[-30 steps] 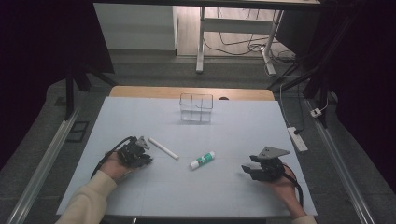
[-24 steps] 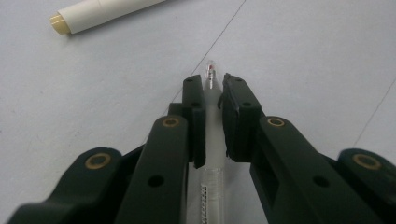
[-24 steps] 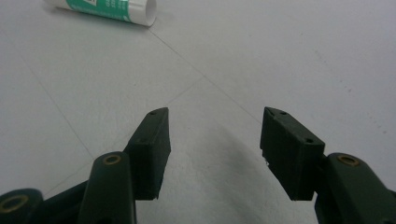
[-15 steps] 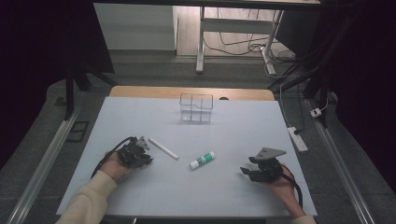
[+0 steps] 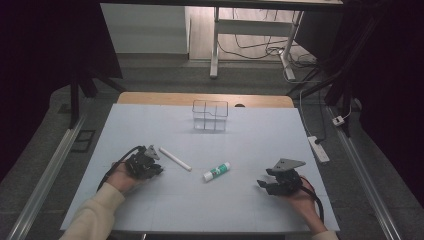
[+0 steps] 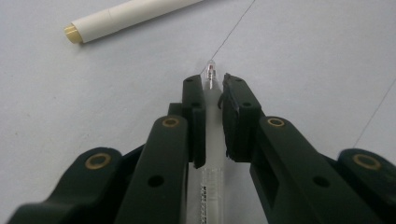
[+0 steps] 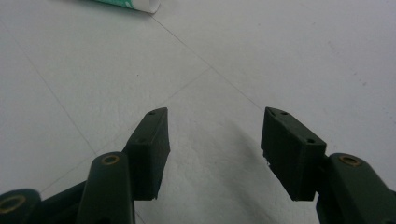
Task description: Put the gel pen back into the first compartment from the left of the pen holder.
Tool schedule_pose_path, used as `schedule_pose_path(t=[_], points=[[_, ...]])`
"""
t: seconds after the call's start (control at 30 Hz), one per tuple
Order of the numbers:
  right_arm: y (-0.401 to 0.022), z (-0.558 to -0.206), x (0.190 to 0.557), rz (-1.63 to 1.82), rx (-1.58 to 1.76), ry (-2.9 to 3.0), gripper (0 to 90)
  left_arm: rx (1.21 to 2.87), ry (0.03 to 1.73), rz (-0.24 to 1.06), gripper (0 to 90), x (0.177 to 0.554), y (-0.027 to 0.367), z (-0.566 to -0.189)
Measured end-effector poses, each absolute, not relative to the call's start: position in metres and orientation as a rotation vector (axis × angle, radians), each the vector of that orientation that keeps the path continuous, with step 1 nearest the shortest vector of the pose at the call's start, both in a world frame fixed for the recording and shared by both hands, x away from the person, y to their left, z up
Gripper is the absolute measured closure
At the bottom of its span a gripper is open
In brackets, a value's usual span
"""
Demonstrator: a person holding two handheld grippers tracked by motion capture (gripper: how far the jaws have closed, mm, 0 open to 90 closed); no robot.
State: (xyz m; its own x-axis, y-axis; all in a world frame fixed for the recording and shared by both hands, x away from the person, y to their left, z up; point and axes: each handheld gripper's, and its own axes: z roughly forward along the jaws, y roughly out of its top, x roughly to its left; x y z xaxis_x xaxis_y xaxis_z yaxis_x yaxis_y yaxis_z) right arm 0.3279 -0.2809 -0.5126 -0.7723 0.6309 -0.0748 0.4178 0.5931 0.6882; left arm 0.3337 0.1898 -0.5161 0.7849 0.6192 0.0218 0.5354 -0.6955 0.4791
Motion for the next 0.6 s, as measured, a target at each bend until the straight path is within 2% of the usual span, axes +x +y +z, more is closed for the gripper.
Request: schedule_pose_path(t=[0.6], points=[[-0.2776, -0.5161, 0.3275, 0.94, 0.855, 2.536, 40.6, 2.492, 0.87, 0.285, 79.7, 0.3326, 0.1925, -0.5117]])
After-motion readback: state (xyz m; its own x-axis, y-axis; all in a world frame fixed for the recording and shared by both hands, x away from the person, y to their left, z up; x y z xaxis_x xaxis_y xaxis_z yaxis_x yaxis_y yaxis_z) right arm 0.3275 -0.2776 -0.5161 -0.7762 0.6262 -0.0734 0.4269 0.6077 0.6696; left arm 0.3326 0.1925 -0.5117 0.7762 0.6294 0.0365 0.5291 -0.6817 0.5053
